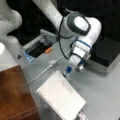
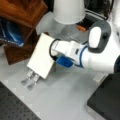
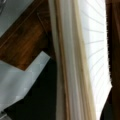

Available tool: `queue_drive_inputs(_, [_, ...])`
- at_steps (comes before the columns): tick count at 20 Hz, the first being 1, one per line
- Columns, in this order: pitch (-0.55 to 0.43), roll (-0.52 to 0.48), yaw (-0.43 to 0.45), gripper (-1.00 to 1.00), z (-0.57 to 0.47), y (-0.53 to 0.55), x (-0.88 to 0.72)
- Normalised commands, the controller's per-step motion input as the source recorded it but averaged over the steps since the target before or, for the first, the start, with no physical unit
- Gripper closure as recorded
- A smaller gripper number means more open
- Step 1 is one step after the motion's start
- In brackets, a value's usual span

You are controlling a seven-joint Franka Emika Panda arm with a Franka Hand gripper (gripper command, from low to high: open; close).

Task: Turn off the lamps. Pick up the book. Place the book on the shelf position.

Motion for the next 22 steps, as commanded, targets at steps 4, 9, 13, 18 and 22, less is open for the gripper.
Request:
queue_drive_inputs(4, [-0.025,-0.416,-0.197,-1.0,-0.09,0.12,0.36])
queue_drive_inputs(9, [0.025,-0.454,-0.228,-1.0,-0.04,0.07,0.29])
queue_drive_inputs(13, [-0.003,-0.429,-0.198,-1.0,-0.07,0.08,0.25])
queue_drive_inputs(18, [-0.032,-0.394,-0.156,-1.0,-0.12,0.1,0.24])
queue_drive_inputs(22, [-0.088,-0.4,-0.13,-1.0,-0.2,0.1,0.25])
